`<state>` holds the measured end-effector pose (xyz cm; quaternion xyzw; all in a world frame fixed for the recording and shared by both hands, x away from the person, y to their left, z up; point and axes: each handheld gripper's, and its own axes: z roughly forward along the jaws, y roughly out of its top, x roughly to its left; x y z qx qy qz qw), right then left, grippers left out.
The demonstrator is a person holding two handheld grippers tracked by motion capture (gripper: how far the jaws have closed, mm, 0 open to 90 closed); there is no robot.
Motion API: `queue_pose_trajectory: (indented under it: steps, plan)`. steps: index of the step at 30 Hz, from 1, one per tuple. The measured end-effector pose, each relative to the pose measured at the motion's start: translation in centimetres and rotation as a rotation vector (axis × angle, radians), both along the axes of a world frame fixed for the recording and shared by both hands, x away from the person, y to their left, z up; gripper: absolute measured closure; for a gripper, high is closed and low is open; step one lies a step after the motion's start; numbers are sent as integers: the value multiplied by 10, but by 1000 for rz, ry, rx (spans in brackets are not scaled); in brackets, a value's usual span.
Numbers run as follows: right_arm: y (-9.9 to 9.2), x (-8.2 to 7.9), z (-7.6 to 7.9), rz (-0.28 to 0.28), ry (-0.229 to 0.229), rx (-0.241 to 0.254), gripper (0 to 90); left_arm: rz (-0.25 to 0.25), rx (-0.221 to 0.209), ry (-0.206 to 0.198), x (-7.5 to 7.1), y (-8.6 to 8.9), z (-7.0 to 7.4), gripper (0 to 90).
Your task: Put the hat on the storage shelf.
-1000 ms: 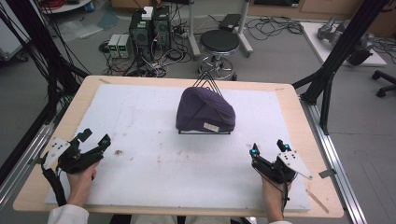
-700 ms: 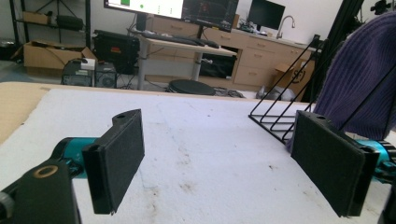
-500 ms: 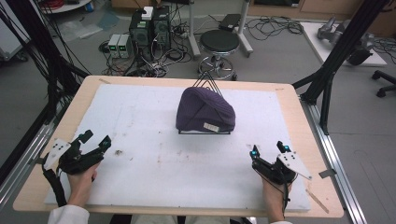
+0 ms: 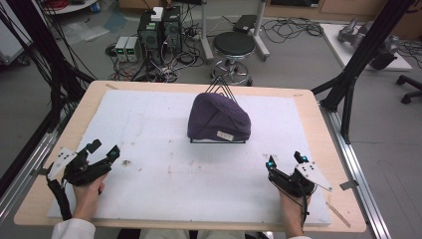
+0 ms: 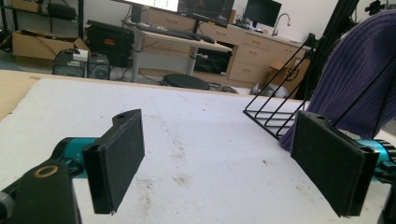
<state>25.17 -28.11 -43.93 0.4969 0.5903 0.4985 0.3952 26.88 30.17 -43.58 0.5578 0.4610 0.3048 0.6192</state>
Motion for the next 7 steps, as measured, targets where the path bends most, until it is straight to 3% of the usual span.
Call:
queue_pose_trajectory:
  steps: [7]
  plan:
    - [0, 1, -2, 8, 22, 10, 108, -1, 0, 6, 1, 0, -1, 181]
